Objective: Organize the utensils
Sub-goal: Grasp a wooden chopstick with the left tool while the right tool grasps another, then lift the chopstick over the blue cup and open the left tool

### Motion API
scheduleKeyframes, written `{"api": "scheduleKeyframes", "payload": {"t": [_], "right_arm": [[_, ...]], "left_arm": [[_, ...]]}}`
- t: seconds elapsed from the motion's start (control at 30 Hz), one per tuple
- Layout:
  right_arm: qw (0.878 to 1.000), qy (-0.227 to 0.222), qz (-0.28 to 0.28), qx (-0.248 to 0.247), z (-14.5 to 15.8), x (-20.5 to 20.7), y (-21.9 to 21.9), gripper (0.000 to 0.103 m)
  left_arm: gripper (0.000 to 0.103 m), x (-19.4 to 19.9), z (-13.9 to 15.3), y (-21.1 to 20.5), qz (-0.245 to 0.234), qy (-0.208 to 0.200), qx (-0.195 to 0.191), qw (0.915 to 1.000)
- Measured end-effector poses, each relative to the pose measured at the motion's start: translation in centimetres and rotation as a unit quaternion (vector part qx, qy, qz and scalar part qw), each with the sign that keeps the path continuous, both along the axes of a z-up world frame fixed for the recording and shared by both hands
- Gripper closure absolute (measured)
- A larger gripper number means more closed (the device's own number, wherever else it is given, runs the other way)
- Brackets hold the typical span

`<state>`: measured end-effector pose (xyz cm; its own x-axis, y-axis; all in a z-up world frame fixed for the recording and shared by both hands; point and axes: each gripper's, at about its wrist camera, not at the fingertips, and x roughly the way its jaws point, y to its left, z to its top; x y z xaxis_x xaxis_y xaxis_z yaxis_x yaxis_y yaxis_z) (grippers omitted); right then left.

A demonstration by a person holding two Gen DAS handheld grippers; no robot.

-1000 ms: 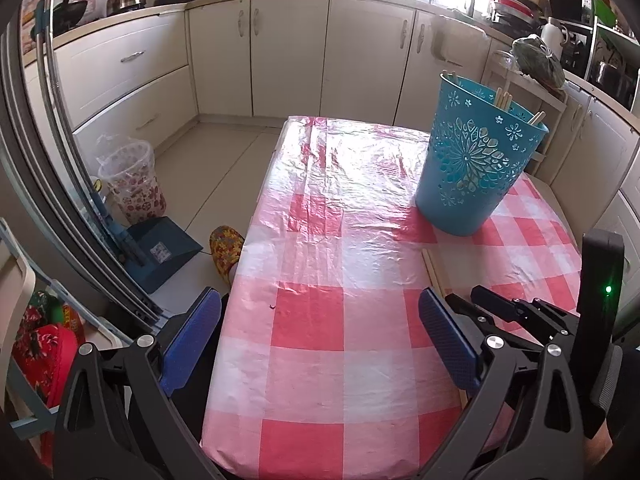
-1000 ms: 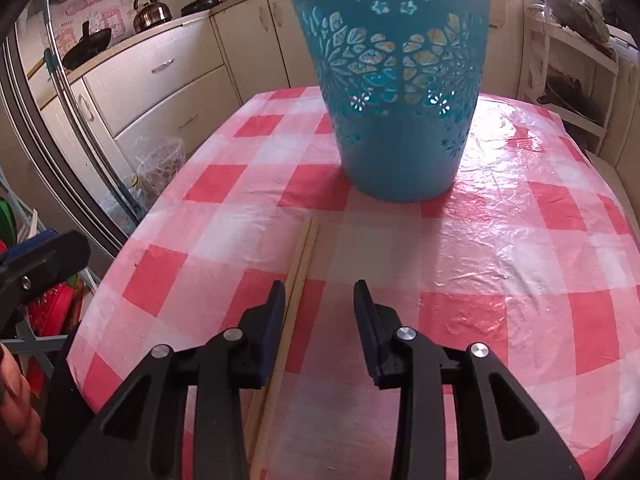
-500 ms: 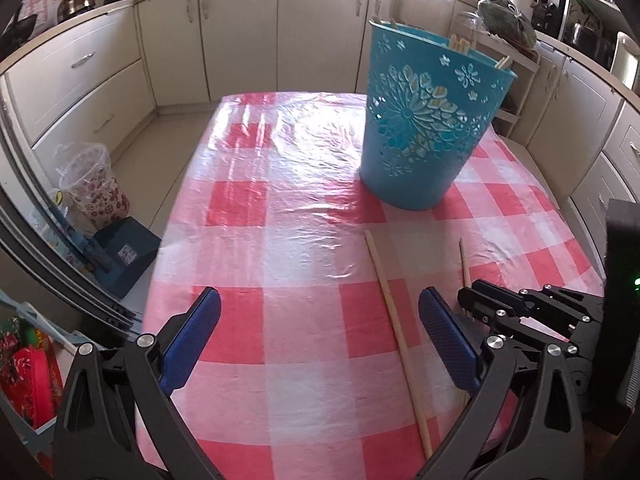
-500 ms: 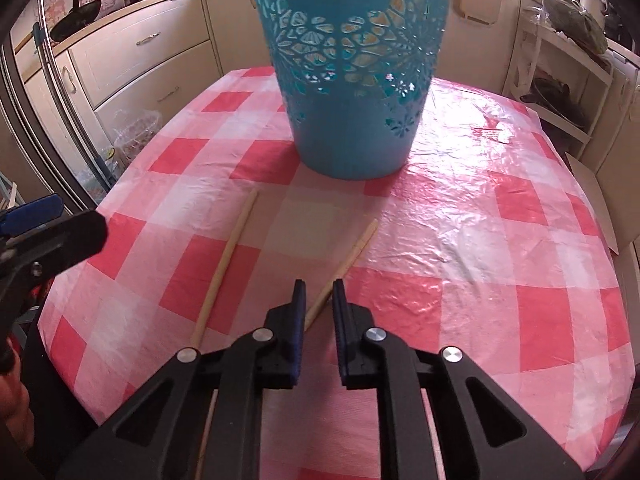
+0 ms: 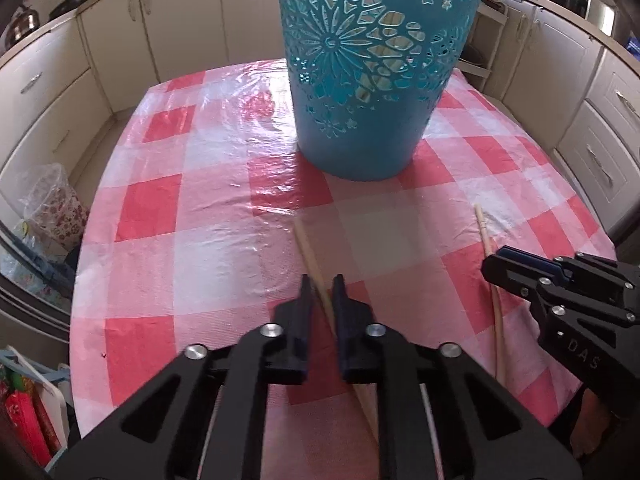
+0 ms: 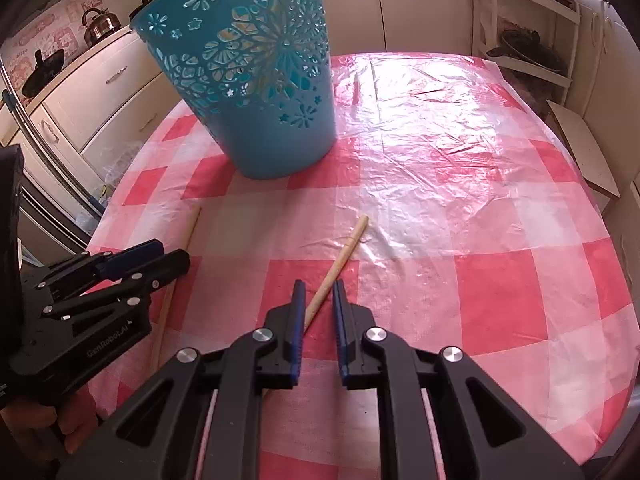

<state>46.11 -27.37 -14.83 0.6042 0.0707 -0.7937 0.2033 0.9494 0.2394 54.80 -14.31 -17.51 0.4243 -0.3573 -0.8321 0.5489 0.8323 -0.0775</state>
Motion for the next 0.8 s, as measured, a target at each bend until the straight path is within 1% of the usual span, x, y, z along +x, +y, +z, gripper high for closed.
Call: {"api": "scheduleKeyframes", "payload": {"t": [0.03, 0.07, 0.1, 0.17, 0.27, 0.3, 0.33, 0.37, 0.43, 0.47, 0.5, 0.53, 0.6, 0.67, 0.8], "right_arm": [[1.000, -0.001, 0.003, -0.007, 0.1, 0.2, 0.2, 0.089], [1.000, -0.001, 0.008, -0.013, 0.1, 0.3, 0.3, 0.089], [1.000, -0.002, 0.019, -0.020, 0.2, 0.5, 0.6, 0.090], [0.999, -0.003, 0.040, -0.017, 0.2, 0.6, 1.2, 0.094], [0.999, 0.000, 0.050, -0.021, 0.4, 0.7, 1.6, 0.094], [0.999, 0.003, 0.046, -0.016, 0.3, 0.7, 1.4, 0.092], [0.999, 0.000, 0.041, -0.011, 0.2, 0.7, 1.2, 0.084], [0.999, -0.002, 0.037, -0.008, 0.2, 0.8, 1.0, 0.079], [0.999, -0.004, 0.036, -0.011, 0.1, 0.8, 1.1, 0.079], [0.999, -0.005, 0.038, -0.014, 0.1, 0.9, 1.2, 0.081], [0.999, -0.003, 0.038, -0.020, 0.0, 0.9, 1.2, 0.086], [0.999, -0.002, 0.040, -0.020, 0.0, 0.9, 1.2, 0.094], [0.999, 0.000, 0.050, -0.015, 0.0, 0.8, 1.3, 0.095], [0.998, 0.000, 0.059, -0.020, 0.2, 0.7, 1.6, 0.097], [0.997, 0.012, 0.061, -0.037, 0.3, 1.1, 2.0, 0.096]], "left_arm": [[0.098, 0.1, 0.0, 0.3, -0.006, 0.004, -0.011, 0.9999], [0.098, 0.1, 0.0, 0.6, -0.006, 0.001, -0.010, 0.9999], [0.098, 0.2, -0.1, 0.7, -0.007, -0.003, -0.005, 1.0000], [0.098, 0.4, 0.0, 1.0, -0.009, 0.002, -0.006, 0.9999], [0.098, 0.8, 0.1, 1.4, 0.006, 0.006, 0.006, 0.9999], [0.097, 0.8, 0.0, 1.3, 0.007, 0.005, 0.012, 0.9999], [0.094, 0.9, 0.0, 1.3, 0.010, 0.001, 0.021, 0.9997], [0.092, 0.9, 0.0, 1.2, 0.012, -0.003, 0.029, 0.9995], [0.091, 1.0, 0.0, 1.0, 0.013, -0.009, 0.036, 0.9992], [0.091, 0.9, 0.0, 1.0, 0.012, -0.013, 0.038, 0.9991], [0.094, 0.9, 0.0, 1.0, 0.010, -0.016, 0.038, 0.9991], [0.098, 1.0, 0.0, 1.1, 0.008, -0.011, 0.030, 0.9994], [0.098, 1.2, 0.1, 1.3, 0.014, -0.008, 0.022, 0.9996], [0.098, 1.3, 0.0, 1.6, 0.017, -0.008, 0.022, 0.9996], [0.097, 1.7, -0.3, 1.9, 0.026, -0.008, 0.026, 0.9993]]}}
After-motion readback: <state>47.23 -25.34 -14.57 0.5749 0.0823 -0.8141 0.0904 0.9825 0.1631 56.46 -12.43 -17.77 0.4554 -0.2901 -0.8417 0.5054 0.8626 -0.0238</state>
